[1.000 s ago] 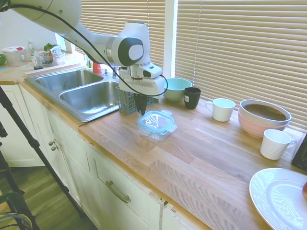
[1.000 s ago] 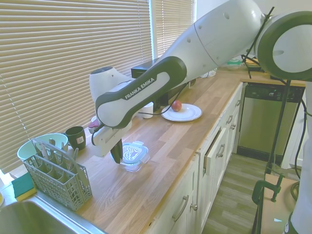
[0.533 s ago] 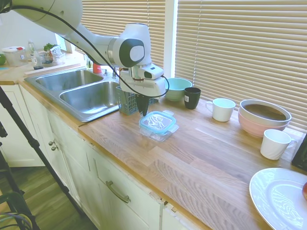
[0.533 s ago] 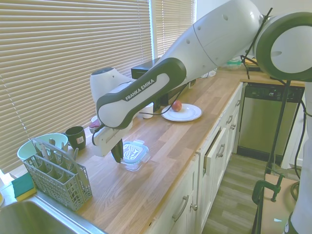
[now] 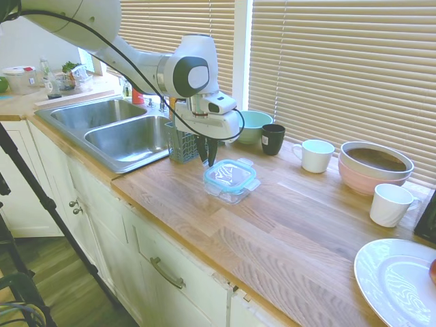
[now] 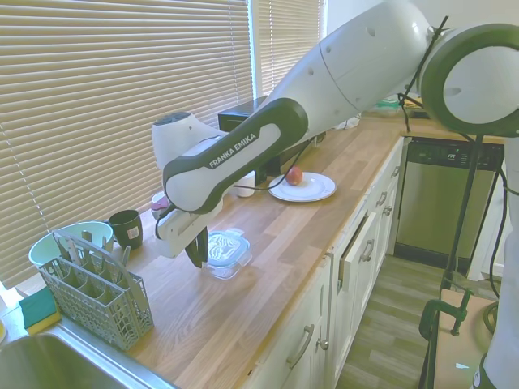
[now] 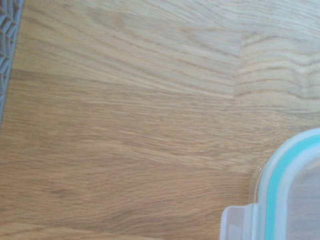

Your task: Cover the lid of the food container

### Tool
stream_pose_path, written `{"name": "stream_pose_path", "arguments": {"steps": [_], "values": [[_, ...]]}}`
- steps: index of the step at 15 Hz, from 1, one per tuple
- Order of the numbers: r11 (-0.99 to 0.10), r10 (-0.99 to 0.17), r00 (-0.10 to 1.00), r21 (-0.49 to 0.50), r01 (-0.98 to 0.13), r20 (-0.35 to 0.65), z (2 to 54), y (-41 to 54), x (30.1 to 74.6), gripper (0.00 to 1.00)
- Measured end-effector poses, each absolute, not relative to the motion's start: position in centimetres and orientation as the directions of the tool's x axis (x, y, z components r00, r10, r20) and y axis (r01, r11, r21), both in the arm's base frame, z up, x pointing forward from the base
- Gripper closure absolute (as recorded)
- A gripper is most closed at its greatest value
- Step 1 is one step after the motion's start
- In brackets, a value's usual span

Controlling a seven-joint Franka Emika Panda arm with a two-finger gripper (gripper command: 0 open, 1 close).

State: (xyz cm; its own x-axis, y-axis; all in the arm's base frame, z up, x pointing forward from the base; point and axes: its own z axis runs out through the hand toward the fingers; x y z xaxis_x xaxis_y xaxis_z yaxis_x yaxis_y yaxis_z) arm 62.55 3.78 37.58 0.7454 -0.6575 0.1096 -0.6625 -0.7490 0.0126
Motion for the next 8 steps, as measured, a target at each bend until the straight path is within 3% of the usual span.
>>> {"name": "stream_pose_path", "arguments": {"steps": [8], "values": [[-0.736,-0.672,0.729,-0.005,-0.677,0.132,38.7,2.6,63.1,0.00]]}}
